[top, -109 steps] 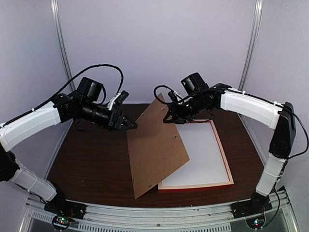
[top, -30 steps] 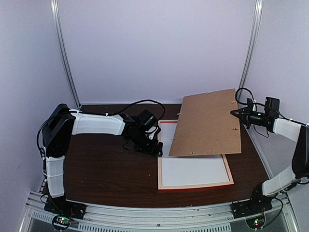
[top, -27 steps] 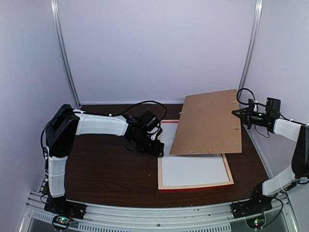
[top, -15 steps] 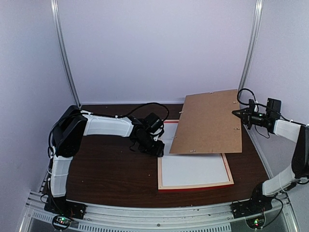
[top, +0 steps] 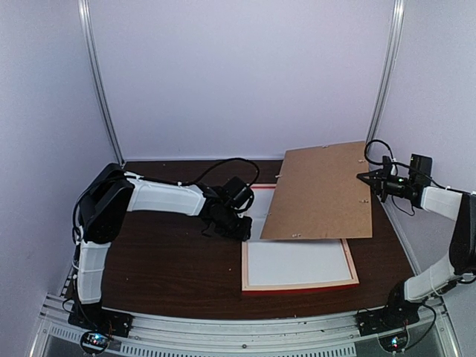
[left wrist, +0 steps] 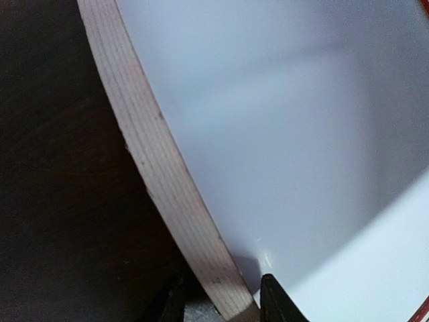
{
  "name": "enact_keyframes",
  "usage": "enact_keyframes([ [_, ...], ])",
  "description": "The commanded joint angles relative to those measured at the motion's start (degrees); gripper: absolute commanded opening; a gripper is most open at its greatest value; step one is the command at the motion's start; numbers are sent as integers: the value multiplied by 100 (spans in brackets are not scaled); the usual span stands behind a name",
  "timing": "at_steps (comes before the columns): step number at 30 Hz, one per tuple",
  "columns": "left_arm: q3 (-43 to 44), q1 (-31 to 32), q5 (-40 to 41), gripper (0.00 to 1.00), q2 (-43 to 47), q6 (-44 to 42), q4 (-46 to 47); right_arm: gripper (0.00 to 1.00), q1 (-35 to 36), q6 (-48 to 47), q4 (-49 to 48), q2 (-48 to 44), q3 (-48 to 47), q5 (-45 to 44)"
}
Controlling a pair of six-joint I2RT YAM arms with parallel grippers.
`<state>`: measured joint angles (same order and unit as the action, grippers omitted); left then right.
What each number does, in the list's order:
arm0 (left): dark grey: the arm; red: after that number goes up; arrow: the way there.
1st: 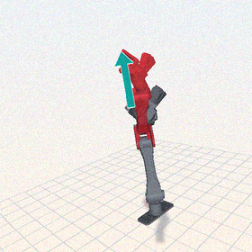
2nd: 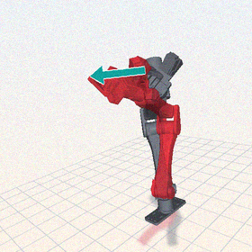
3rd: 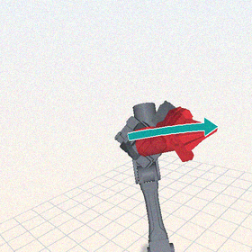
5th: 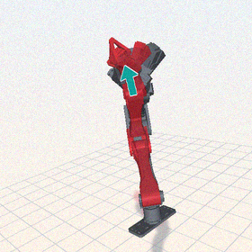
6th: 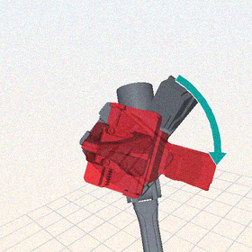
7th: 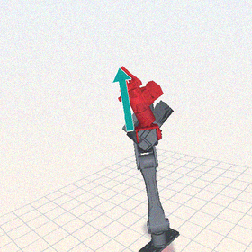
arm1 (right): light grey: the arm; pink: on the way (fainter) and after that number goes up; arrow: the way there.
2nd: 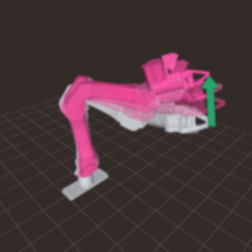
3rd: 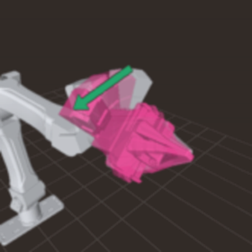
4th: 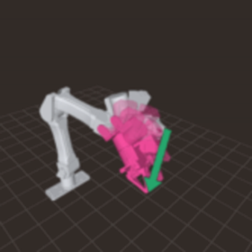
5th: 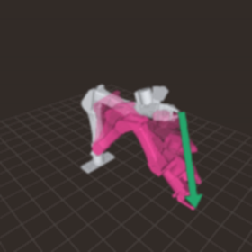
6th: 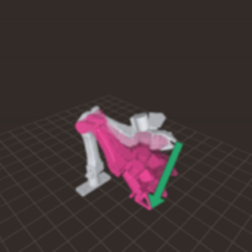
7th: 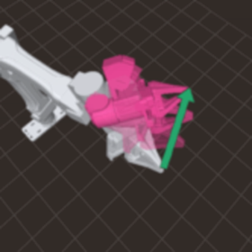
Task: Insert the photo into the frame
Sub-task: Move the frame body to the center of the board.
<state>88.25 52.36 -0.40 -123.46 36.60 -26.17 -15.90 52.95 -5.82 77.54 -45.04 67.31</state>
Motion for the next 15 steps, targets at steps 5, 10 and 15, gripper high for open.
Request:
enact_keyframes([
  [5,-558,-95,888,34,231,210,59,0,-40,-7,-307,-138,12,257],
  [10,-712,-182,989,30,287,271,82,0,-45,-12,-296,-116,4,250],
  [15,-990,-355,1066,27,440,350,144,0,-36,-48,-268,-124,12,243],
])
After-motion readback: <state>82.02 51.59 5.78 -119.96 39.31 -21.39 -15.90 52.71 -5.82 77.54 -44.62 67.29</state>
